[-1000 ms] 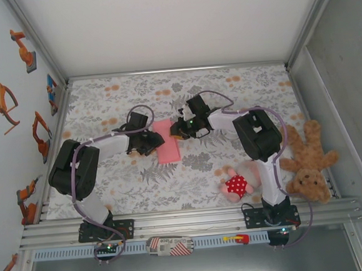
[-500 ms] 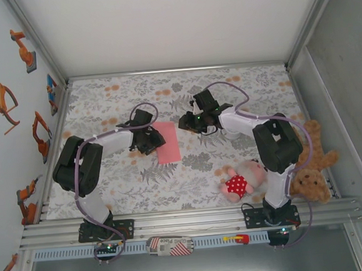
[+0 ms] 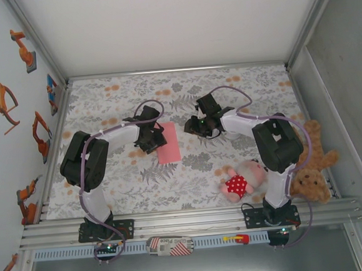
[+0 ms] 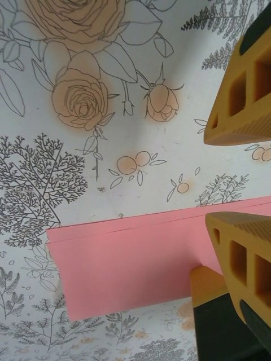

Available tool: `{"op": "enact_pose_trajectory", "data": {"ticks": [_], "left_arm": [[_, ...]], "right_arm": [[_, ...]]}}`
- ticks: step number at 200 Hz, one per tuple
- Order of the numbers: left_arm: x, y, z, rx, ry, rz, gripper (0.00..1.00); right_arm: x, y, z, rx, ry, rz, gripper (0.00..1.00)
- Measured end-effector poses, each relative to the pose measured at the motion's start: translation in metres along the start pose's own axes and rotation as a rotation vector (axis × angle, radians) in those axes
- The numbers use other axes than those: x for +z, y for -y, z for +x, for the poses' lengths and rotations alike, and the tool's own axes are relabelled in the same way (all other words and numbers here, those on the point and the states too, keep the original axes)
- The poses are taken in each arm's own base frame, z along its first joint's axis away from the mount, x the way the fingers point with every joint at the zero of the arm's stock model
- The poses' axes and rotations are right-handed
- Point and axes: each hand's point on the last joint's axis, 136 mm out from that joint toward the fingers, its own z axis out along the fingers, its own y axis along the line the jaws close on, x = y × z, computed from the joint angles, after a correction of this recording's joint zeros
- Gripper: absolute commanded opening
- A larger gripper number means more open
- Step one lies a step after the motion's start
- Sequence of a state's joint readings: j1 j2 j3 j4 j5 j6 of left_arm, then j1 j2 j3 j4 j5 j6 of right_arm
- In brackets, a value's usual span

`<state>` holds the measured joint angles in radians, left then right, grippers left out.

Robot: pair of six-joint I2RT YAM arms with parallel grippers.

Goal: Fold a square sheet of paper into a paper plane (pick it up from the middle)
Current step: First fold in half a square sheet of paper at the center of the table, then hold the square sheet of paper at the center of the table.

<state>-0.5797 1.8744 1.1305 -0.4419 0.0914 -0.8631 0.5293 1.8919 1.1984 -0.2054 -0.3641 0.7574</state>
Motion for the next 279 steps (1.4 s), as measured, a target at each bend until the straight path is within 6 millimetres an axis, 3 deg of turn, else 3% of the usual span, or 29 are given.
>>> {"op": "enact_pose_trajectory", "data": {"ticks": [279], "left_arm": [[0.003, 0.002, 0.002, 0.079, -0.038, -0.027, 0.53]], "right_arm": [[0.011, -0.008, 0.004, -0.022, -0.037, -0.072, 0.35]]}}
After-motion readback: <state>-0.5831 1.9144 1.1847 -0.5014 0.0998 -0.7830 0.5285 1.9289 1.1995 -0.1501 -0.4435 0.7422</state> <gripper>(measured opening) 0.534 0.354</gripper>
